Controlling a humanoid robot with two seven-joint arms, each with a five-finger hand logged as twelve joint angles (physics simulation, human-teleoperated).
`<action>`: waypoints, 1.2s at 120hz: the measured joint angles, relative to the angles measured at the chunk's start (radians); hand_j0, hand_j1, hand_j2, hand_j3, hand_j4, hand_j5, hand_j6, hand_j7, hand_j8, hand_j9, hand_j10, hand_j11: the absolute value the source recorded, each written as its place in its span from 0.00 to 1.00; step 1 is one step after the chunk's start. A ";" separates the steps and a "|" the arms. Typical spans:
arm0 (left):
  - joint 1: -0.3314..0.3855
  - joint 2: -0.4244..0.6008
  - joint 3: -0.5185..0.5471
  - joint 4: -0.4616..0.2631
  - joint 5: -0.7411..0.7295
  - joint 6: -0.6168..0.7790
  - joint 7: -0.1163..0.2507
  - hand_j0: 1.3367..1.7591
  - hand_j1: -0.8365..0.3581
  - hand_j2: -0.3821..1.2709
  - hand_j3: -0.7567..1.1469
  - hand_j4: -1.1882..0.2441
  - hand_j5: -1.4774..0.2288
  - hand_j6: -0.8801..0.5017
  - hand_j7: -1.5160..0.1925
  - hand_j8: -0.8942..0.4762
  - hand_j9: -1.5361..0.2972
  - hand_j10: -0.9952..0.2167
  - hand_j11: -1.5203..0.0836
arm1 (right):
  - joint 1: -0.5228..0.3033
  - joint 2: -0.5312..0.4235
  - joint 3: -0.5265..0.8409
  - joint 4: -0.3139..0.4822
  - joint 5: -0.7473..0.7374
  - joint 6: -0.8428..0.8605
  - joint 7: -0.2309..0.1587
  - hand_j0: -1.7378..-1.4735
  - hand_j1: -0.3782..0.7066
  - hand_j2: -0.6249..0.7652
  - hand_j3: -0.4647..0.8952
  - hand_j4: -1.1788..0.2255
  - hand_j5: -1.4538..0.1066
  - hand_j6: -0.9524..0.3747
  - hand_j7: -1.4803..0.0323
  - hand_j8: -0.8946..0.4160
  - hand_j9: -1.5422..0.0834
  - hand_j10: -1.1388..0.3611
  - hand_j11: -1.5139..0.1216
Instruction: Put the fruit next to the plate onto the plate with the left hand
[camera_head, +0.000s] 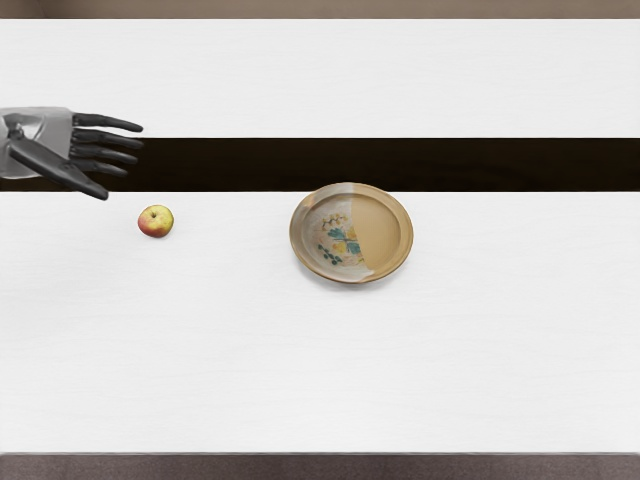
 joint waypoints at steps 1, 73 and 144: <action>0.000 0.000 0.000 0.000 0.000 0.000 0.000 0.76 0.75 0.26 0.40 0.66 0.68 0.46 0.70 0.47 0.66 0.62 0.75 | 0.000 0.000 0.000 0.000 0.000 0.000 0.000 0.30 0.06 0.45 0.34 0.82 0.90 0.69 0.95 0.66 0.92 0.74 0.90; 0.013 0.134 0.002 -0.207 0.297 0.000 0.002 0.76 0.75 0.26 0.40 0.66 0.68 0.46 0.70 0.47 0.66 0.62 0.75 | -0.001 0.000 0.000 0.000 0.000 0.000 -0.001 0.30 0.06 0.45 0.34 0.82 0.90 0.69 0.95 0.66 0.92 0.74 0.90; -0.177 -0.075 0.356 -0.292 0.611 0.482 0.058 0.76 0.75 0.26 0.40 0.66 0.68 0.46 0.70 0.47 0.66 0.62 0.75 | -0.001 0.000 0.000 0.000 0.000 0.000 -0.001 0.30 0.06 0.45 0.34 0.82 0.90 0.69 0.95 0.66 0.92 0.74 0.90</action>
